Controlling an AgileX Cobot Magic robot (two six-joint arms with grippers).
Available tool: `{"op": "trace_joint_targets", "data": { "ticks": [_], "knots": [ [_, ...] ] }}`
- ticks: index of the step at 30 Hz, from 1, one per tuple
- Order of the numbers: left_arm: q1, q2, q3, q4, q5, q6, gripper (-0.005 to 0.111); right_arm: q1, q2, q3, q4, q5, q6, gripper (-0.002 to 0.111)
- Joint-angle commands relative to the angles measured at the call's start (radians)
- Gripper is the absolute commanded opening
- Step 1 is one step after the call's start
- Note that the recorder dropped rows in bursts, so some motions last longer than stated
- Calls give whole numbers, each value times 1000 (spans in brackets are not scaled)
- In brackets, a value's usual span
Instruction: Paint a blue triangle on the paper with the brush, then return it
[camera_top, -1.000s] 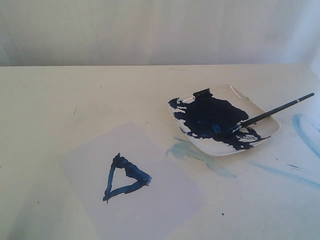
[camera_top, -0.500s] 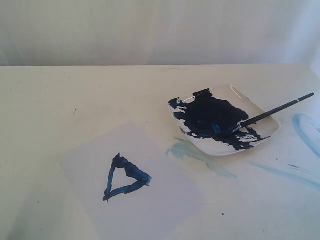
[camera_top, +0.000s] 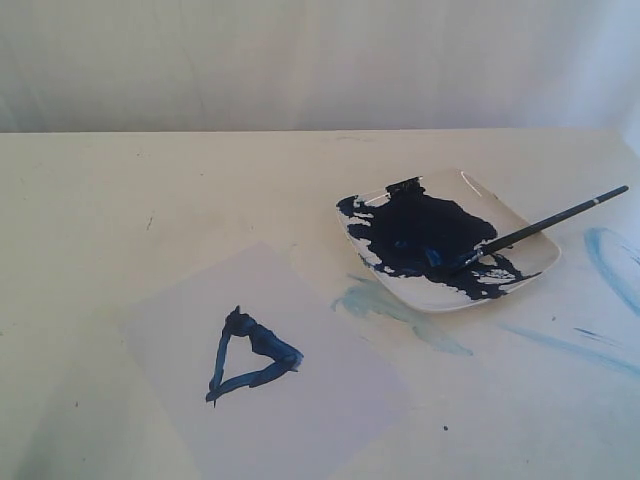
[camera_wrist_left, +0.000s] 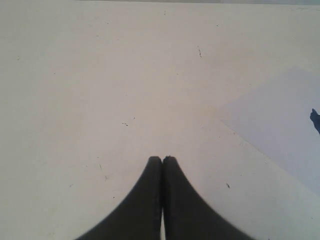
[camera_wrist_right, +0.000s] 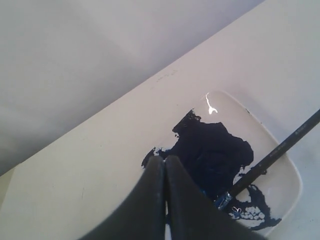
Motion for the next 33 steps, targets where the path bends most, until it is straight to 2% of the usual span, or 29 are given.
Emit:
{"op": "trace_joint_targets", "data": {
  "ticks": [1, 10, 14, 16, 18, 21, 24, 28, 33],
  "knots": [
    [-4, -3, 3, 1, -3, -7, 0, -4, -160, 3, -17, -132, -11, 0],
    [-4, -3, 3, 1, -3, -7, 0, -4, -984, 3, -11, -832, -11, 0],
    [-4, -3, 3, 1, -3, -7, 0, -4, -1179, 4, -5, -1031, -5, 0],
    [-4, -3, 3, 1, -3, -7, 0, -2, -1202, 21, -5, -980, -5, 0],
    [-4, -3, 3, 1, -3, -7, 0, 39, -1211, 79, -82, -777, -5, 0],
    [-4, -3, 3, 1, -3, -7, 0, 98, -1246, 144, -255, -572, -9, 0],
    [-4, -3, 3, 1, -3, -7, 0, 187, -1295, 222, -295, -422, -9, 0],
    [-4, -3, 3, 1, -3, -7, 0, 333, -1368, 345, -372, -447, 5, 0],
    [-4, -3, 3, 1, -3, -7, 0, 491, -1464, 533, -445, -652, 213, 0]
  ]
}}
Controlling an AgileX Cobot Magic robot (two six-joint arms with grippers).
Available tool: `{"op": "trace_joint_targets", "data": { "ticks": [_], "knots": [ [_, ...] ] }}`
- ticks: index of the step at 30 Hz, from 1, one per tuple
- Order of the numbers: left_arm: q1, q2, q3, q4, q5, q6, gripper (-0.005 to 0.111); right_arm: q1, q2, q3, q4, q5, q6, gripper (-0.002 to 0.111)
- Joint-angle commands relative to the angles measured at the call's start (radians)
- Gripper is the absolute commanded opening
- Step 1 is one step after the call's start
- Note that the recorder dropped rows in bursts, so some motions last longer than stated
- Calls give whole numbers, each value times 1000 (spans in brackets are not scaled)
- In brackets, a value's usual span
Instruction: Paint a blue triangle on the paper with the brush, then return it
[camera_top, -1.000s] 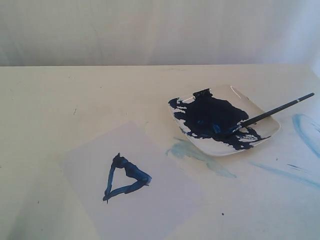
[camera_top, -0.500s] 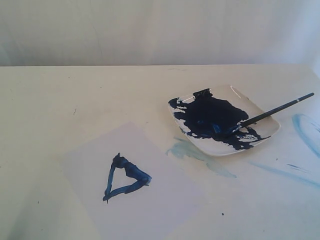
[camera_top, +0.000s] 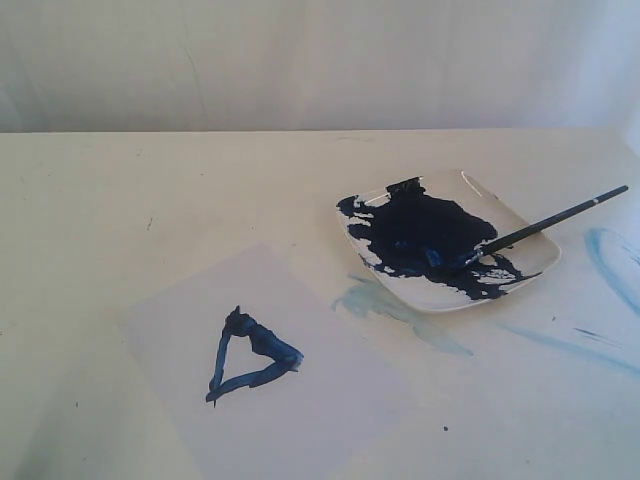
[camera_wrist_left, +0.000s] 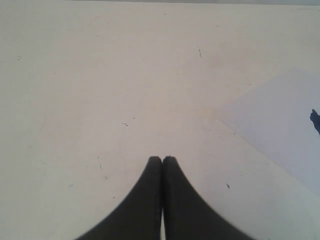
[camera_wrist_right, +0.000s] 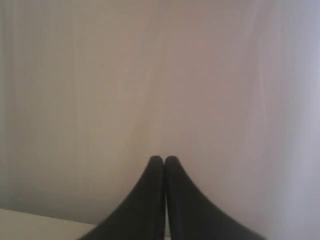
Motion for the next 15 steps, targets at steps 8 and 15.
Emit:
{"op": "trace_joint_targets", "data": {
  "ticks": [8, 15],
  "knots": [
    [-4, -3, 3, 1, -3, -7, 0, 120, -47, 230, -235, -248, 171, 0],
    [-4, -3, 3, 1, -3, -7, 0, 120, -47, 385, -1029, -288, 913, 0]
  ]
}}
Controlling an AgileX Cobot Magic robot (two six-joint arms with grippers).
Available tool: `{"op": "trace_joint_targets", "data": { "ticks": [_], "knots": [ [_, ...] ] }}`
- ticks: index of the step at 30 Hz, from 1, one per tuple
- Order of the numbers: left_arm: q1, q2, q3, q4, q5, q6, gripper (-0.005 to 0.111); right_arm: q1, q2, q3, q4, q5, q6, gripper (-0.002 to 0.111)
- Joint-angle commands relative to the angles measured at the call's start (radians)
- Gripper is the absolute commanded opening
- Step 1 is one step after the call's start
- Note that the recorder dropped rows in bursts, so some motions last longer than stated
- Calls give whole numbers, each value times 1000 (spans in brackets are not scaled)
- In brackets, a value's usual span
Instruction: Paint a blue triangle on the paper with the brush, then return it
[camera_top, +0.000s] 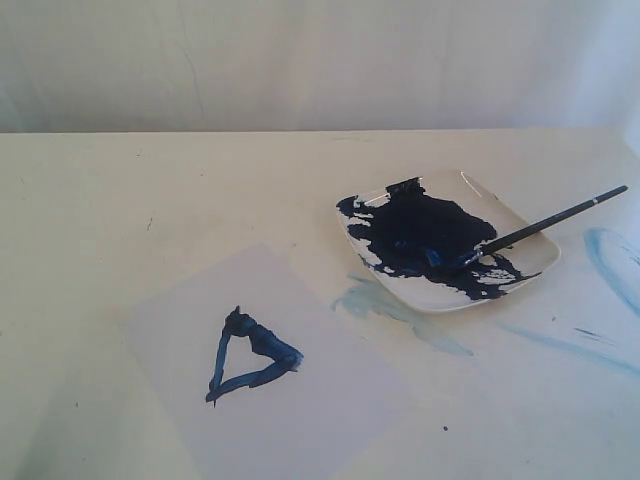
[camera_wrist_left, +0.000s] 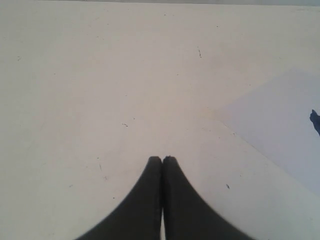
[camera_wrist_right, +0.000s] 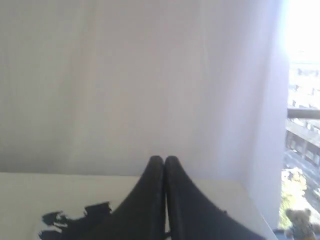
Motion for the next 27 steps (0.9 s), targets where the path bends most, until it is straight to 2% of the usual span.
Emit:
{"op": "trace_joint_targets", "data": {
  "ticks": [1, 6, 8, 17, 27],
  "knots": [
    [-4, -3, 3, 1, -1, -7, 0, 7, -6, 108, -345, -66, 419, 0],
    [-4, -3, 3, 1, -1, -7, 0, 7, -6, 284, -345, -179, 460, 0],
    [-4, -3, 3, 1, -1, -7, 0, 7, -6, 286, -345, -190, 448, 0],
    [-4, -3, 3, 1, -1, -7, 0, 7, -6, 286, -343, 138, 412, 0],
    [-4, -3, 3, 1, -1, -7, 0, 7, -6, 286, -341, 147, 412, 0]
  ]
}}
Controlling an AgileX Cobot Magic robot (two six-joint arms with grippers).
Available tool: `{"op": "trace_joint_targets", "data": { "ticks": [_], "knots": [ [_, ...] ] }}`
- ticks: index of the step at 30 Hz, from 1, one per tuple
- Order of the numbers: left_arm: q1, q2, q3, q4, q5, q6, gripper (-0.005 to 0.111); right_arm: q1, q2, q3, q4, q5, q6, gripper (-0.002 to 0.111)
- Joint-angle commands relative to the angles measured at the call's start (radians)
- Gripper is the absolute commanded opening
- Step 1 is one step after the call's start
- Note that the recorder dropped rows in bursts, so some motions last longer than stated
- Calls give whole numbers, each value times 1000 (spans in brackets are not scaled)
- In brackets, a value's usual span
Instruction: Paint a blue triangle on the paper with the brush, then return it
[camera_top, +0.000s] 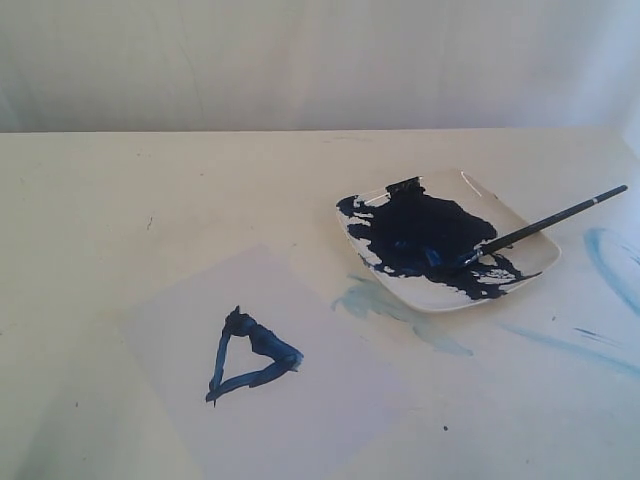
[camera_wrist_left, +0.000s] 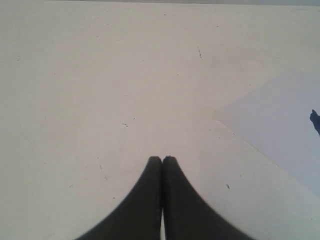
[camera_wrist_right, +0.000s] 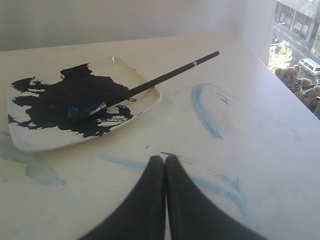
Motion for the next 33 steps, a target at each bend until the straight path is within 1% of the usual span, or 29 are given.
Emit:
{"op": "trace_joint_targets", "data": {
  "ticks": [1, 27, 30, 33],
  "knots": [
    [-4, -3, 3, 1, -1, -7, 0, 7, -6, 2, -3, 4, -9, 0],
    [-4, -3, 3, 1, -1, -7, 0, 7, -6, 2, -3, 4, -9, 0],
    [38, -3, 3, 1, -1, -7, 0, 7, -6, 2, -3, 4, -9, 0],
    [57, -3, 3, 1, -1, -7, 0, 7, -6, 2, -3, 4, -9, 0]
  ]
}}
